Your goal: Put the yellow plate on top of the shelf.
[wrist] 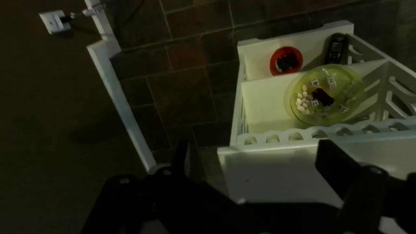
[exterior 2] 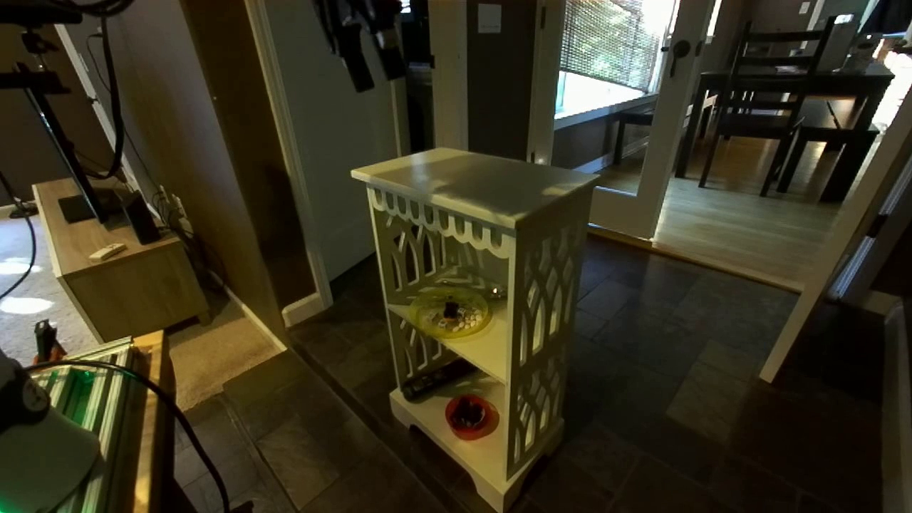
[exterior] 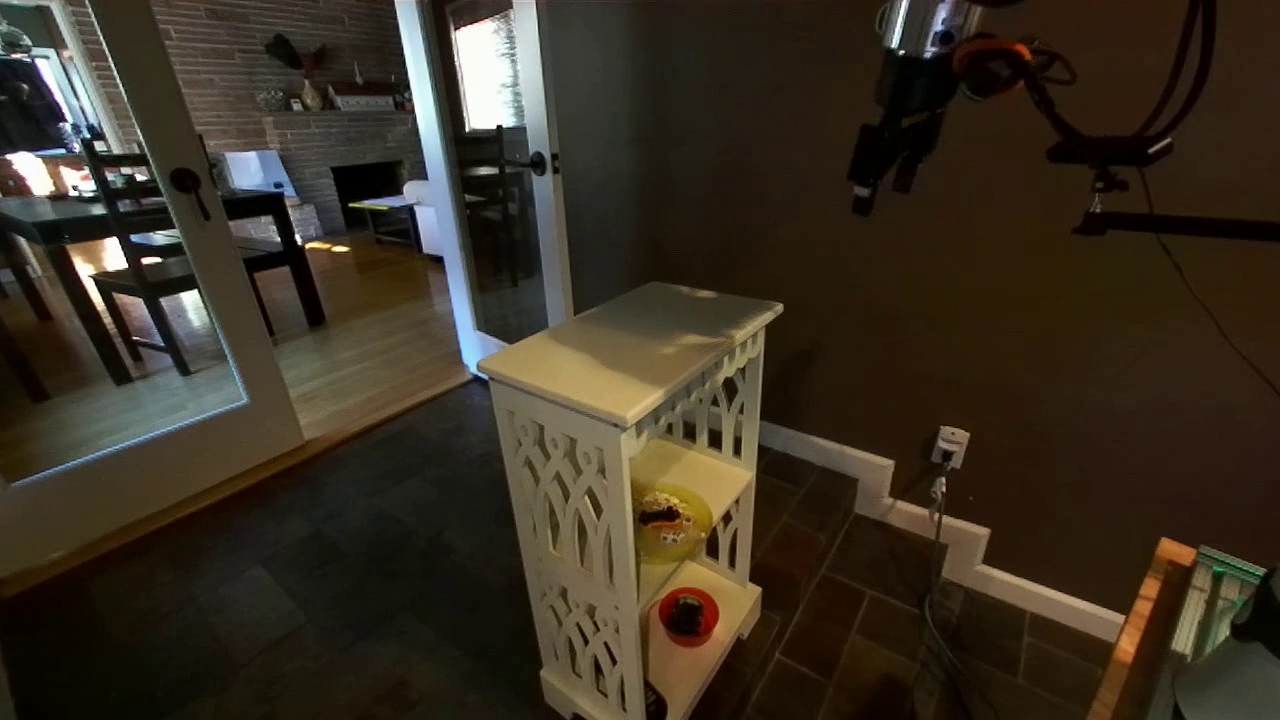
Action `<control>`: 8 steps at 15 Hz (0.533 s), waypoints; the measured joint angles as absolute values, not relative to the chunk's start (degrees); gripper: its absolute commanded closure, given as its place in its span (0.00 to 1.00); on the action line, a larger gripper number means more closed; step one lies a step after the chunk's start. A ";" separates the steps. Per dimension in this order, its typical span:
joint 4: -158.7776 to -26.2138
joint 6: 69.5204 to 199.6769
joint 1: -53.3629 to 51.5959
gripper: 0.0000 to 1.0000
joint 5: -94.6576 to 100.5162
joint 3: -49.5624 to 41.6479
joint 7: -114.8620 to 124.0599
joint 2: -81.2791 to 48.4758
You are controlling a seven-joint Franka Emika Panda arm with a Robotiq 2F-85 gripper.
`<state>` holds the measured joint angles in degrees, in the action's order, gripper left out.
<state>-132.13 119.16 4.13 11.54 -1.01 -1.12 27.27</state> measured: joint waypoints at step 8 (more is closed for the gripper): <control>-132.57 126.85 -0.92 0.00 -4.78 -5.07 -12.08 11.14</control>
